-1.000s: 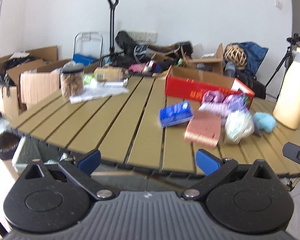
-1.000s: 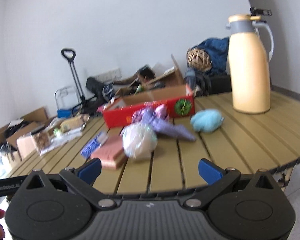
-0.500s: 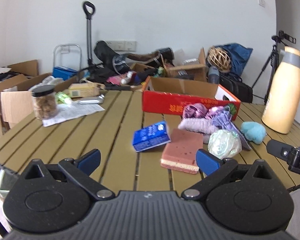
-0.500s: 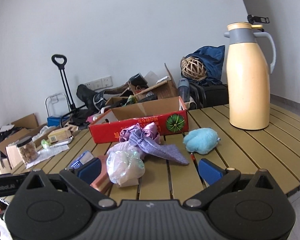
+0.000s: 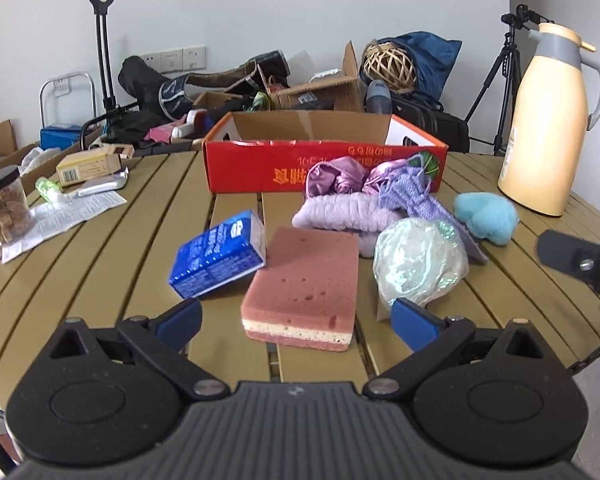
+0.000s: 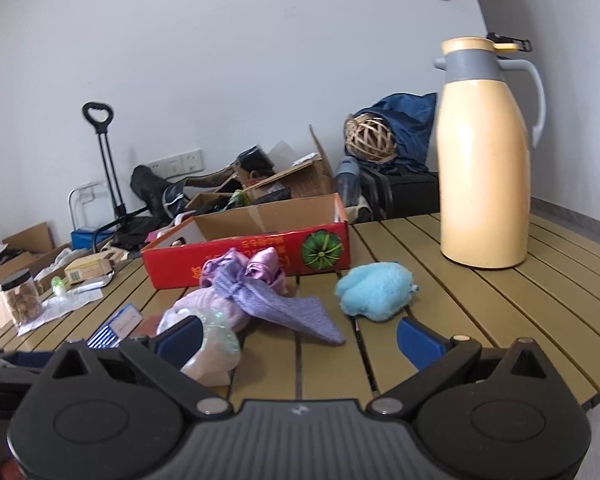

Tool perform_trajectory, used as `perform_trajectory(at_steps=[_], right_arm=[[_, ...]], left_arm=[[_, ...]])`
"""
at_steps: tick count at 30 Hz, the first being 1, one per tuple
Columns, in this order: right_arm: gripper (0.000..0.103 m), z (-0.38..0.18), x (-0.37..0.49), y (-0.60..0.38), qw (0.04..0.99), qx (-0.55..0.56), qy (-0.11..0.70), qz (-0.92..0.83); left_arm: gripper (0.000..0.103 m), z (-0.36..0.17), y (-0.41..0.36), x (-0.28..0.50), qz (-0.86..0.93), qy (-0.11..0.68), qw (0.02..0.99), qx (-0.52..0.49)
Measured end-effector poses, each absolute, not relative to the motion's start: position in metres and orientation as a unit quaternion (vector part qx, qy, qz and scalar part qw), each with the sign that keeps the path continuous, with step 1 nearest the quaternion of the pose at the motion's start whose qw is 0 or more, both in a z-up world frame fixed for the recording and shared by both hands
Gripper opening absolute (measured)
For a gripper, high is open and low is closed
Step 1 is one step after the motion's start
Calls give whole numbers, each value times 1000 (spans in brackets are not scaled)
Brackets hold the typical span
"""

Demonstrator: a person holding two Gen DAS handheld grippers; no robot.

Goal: Collect trash
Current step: 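Grasp the pink sponge with left tool while right tool grasps the clear plastic bag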

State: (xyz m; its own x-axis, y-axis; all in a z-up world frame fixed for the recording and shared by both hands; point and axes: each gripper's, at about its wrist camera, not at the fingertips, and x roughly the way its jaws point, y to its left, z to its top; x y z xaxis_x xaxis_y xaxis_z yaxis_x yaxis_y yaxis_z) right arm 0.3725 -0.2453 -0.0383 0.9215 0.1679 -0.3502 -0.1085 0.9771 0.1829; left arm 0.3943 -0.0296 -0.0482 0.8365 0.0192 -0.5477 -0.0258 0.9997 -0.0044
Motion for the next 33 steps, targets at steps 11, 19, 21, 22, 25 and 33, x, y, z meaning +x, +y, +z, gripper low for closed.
perform_trajectory(at_steps=[11, 19, 21, 22, 25, 33], right_arm=[[103, -46, 373, -249, 975, 116, 181, 64], [103, -49, 375, -239, 974, 108, 185, 76], [103, -50, 376, -237, 973, 108, 187, 79], [103, -50, 376, -236, 973, 108, 188, 81], [103, -51, 377, -234, 973, 111, 187, 82], [103, -52, 385, -221, 969, 123, 192, 96]], left_arm=[[83, -66, -30, 421, 4, 302, 953, -10], [70, -71, -35, 421, -9, 285, 958, 5], [70, -69, -36, 417, -11, 275, 961, 6], [70, -67, -37, 414, -10, 268, 963, 9], [70, -58, -37, 403, -10, 247, 969, 13], [70, -34, -13, 379, 15, 211, 977, 2]])
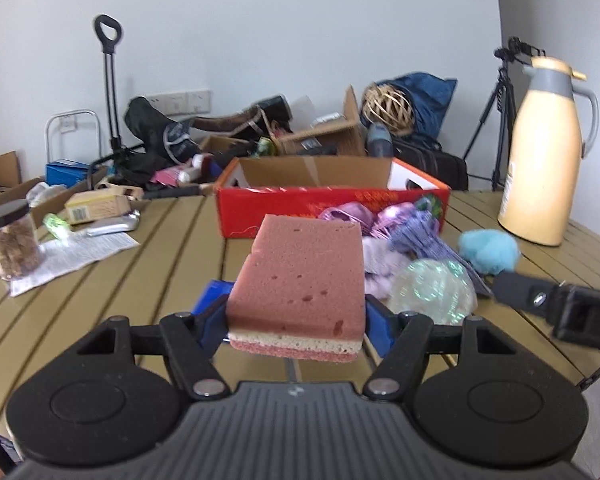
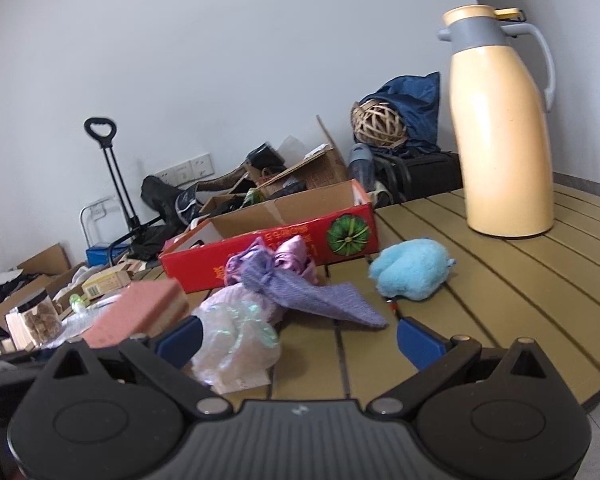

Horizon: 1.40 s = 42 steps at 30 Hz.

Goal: Collect trash
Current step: 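Grasp the pink sponge with left tool while right tool grasps the clear plastic bag, then carry the pink sponge and plastic bag with both tools over the black bin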

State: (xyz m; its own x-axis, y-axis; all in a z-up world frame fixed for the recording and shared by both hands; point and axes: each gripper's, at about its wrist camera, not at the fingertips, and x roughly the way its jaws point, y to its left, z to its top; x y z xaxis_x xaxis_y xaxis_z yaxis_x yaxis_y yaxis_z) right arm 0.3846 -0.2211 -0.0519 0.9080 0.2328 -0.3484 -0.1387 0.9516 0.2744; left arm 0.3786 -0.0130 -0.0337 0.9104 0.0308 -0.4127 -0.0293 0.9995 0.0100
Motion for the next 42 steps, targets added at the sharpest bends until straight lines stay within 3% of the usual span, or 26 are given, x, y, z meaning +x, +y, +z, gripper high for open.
perform_trajectory(at_steps=[14, 17, 18, 19, 25, 42], right_arm=[[100, -65, 414, -152, 977, 39, 193, 88], [78, -70, 417, -142, 979, 19, 190, 75], [60, -71, 417, -137, 980, 4, 189, 70], [48, -72, 417, -135, 980, -5, 188, 68], [40, -67, 407, -139, 980, 3, 177, 93], [38, -35, 359, -184, 973, 77, 154, 153]], left_arm=[[70, -27, 32, 370, 56, 221, 973, -26], [70, -27, 36, 369, 58, 222, 973, -29], [70, -27, 37, 369, 58, 222, 973, -30], [70, -27, 37, 370, 59, 222, 973, -31], [70, -28, 34, 371, 59, 223, 973, -31], [70, -20, 16, 349, 36, 211, 976, -32]])
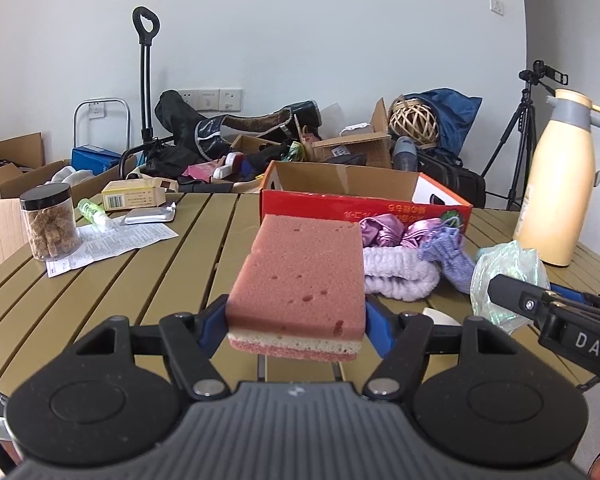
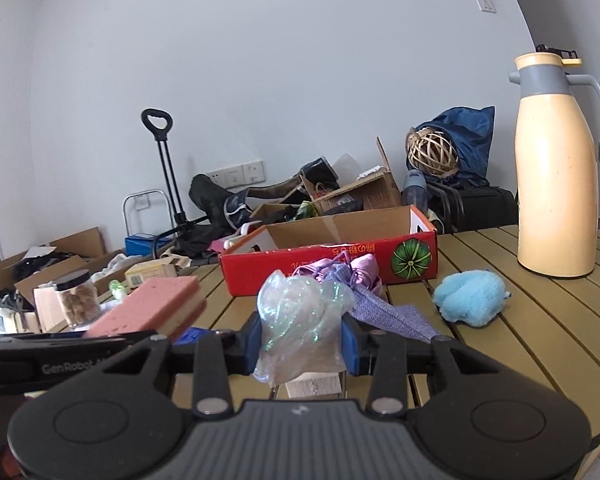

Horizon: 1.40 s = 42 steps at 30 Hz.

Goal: Collect trash
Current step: 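Carry the pink sponge and plastic bag with both tools over the black bin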

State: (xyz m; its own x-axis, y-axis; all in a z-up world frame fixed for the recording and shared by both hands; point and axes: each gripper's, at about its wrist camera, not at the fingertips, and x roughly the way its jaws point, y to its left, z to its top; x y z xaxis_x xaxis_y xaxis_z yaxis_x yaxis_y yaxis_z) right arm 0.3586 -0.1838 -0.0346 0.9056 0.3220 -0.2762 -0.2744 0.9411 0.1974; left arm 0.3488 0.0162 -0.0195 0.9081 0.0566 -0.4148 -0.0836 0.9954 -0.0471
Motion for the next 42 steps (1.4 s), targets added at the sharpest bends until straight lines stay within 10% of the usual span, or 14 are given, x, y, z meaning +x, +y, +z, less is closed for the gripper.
perform_trajectory(at_steps=[42], right_arm=[[38, -87, 203, -207, 943, 57, 270, 185]], left_arm=[[70, -57, -22, 171, 1, 274, 961, 35]])
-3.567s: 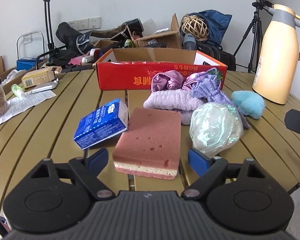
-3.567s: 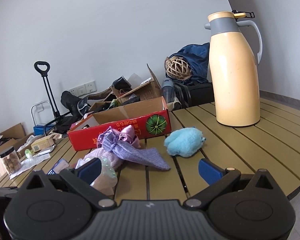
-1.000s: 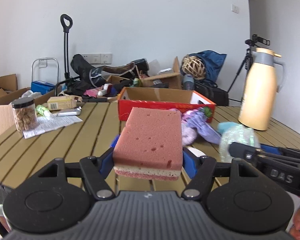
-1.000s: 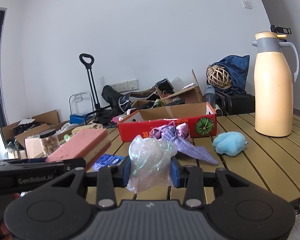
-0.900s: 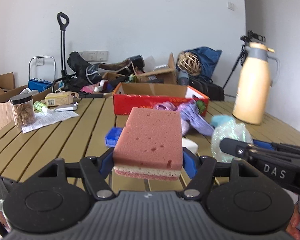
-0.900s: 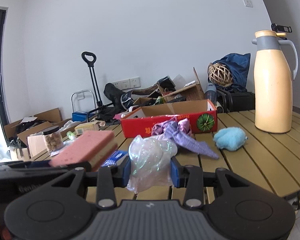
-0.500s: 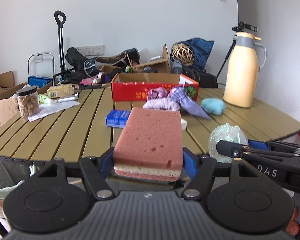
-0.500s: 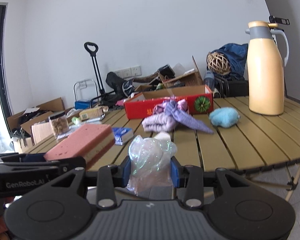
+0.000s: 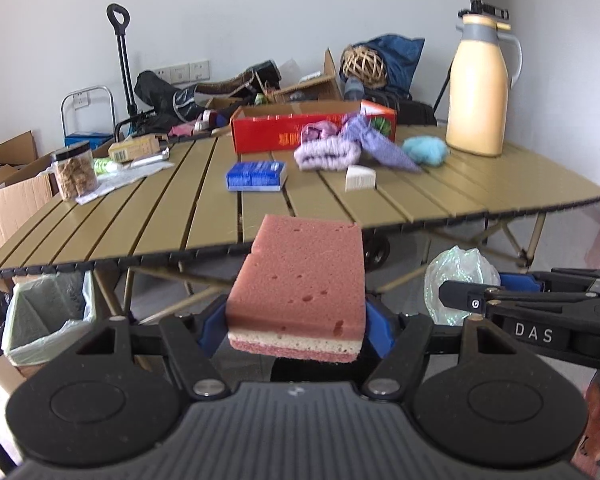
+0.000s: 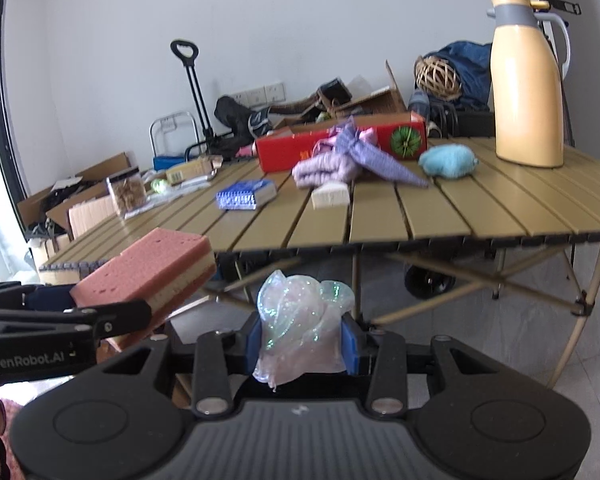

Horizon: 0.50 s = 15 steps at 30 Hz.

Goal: Collect trash
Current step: 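Carry the pink sponge and plastic bag with both tools over the black bin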

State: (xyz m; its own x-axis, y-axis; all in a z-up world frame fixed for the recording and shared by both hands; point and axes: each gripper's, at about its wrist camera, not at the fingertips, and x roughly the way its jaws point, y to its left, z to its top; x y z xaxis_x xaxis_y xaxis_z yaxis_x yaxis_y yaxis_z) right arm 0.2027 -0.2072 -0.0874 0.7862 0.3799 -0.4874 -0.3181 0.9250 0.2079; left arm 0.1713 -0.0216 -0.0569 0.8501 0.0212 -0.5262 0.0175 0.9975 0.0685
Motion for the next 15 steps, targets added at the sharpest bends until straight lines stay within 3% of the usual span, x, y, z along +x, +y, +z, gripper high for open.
perform_trajectory(at_steps=[15], right_arm=[[38, -126, 184, -196, 914, 32, 365, 176]], left_arm=[[70, -103, 0, 158, 35, 366, 930, 32]])
